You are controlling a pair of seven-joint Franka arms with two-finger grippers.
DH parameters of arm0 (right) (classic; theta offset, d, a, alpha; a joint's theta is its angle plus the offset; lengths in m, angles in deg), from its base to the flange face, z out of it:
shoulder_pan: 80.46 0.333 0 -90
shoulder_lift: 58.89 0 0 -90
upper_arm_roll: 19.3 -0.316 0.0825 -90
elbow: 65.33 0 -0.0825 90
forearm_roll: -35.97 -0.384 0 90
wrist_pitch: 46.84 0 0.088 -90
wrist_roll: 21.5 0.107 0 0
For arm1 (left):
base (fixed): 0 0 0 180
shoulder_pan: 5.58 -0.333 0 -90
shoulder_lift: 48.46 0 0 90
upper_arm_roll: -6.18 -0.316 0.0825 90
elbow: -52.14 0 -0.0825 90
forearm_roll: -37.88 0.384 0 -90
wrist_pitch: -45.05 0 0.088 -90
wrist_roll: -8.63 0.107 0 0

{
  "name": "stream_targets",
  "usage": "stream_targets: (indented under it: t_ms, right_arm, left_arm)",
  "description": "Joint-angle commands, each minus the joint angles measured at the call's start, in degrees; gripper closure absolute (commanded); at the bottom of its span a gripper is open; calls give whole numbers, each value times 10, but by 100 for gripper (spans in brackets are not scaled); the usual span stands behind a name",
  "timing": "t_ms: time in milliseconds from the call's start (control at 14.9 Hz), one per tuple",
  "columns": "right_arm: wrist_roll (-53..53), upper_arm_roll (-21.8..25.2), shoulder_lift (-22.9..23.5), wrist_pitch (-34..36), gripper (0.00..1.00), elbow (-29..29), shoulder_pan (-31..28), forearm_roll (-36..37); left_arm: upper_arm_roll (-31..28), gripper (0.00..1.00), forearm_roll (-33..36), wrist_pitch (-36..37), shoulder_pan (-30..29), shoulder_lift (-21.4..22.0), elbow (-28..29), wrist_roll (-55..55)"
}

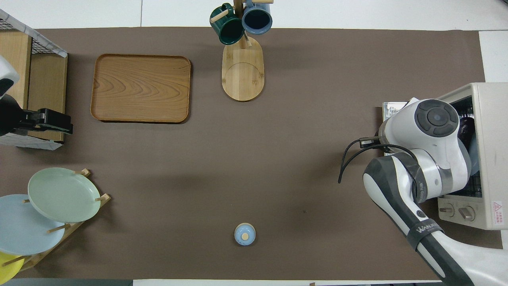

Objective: Put eggplant into oven

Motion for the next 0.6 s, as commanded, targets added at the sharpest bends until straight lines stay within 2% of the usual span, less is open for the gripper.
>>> stream_targets:
  t_ms: [0,537]
  right_arm:
    - [0,-3,16,-34,100,-19,-21,-8]
    - [-1,-2,21,-45,100,-33,-29,5]
  left_arm:
    - [-5,0,12,9,6,-2,-6,-2]
    - [-5,0,12,9,6,-2,-6,-2]
